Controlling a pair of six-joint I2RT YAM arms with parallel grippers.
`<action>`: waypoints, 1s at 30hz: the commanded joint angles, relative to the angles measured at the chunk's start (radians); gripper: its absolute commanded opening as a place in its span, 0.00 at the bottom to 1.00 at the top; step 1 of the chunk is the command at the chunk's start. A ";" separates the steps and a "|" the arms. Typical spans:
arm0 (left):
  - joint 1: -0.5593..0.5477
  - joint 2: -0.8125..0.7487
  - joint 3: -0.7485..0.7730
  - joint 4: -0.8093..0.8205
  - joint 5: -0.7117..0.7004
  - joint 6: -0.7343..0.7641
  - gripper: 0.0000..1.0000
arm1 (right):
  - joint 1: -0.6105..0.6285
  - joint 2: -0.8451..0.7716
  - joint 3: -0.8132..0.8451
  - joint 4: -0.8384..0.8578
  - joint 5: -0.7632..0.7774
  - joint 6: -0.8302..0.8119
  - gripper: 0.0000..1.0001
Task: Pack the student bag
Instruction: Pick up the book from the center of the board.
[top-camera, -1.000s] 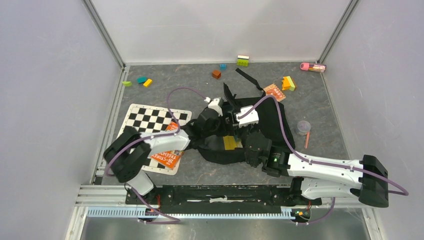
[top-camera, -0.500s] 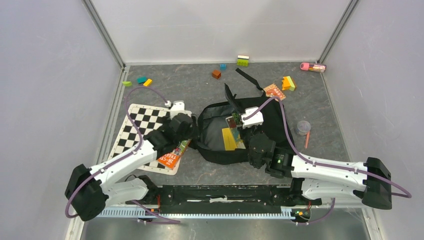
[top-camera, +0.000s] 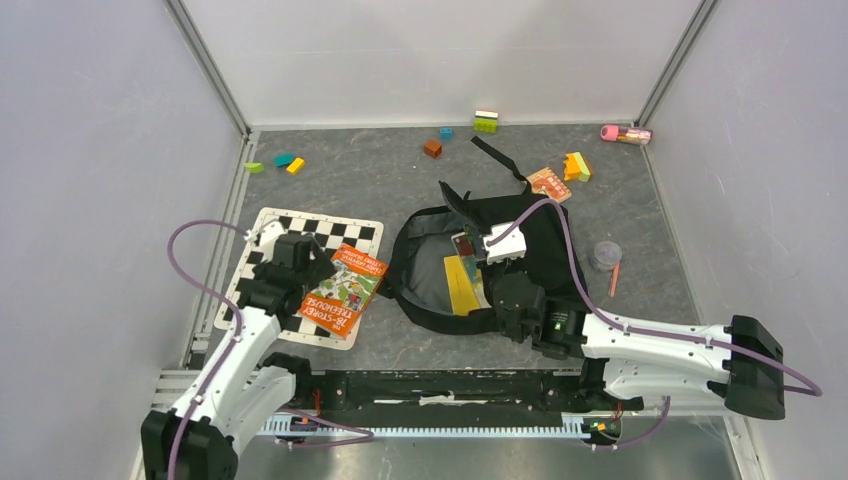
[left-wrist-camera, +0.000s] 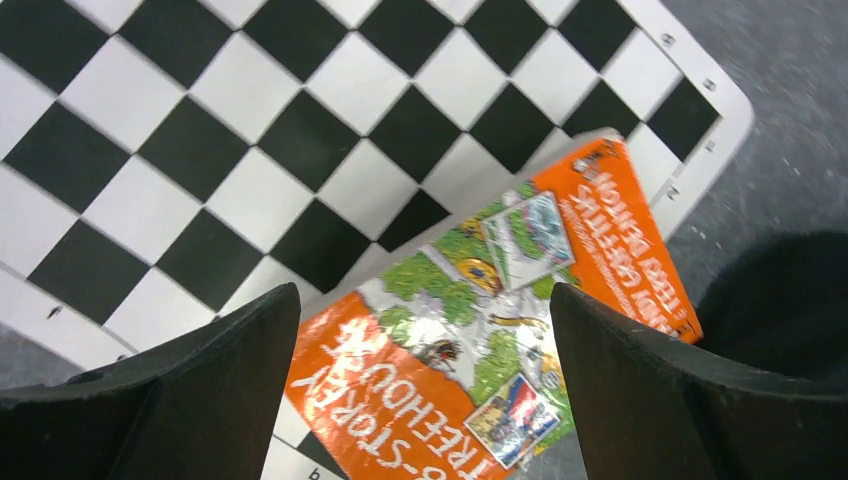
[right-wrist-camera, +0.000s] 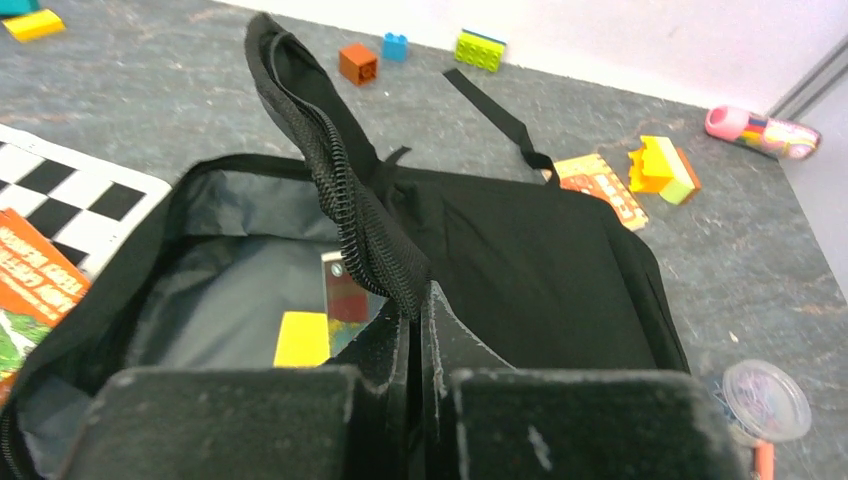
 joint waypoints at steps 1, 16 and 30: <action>0.110 -0.049 -0.038 -0.039 0.027 -0.098 1.00 | -0.026 -0.030 -0.046 -0.122 0.059 0.141 0.00; 0.342 -0.003 -0.208 0.121 0.323 -0.170 1.00 | -0.115 -0.094 -0.171 -0.171 -0.048 0.284 0.00; 0.349 -0.010 -0.243 0.178 0.311 -0.163 0.69 | -0.124 -0.112 -0.206 -0.161 -0.083 0.317 0.00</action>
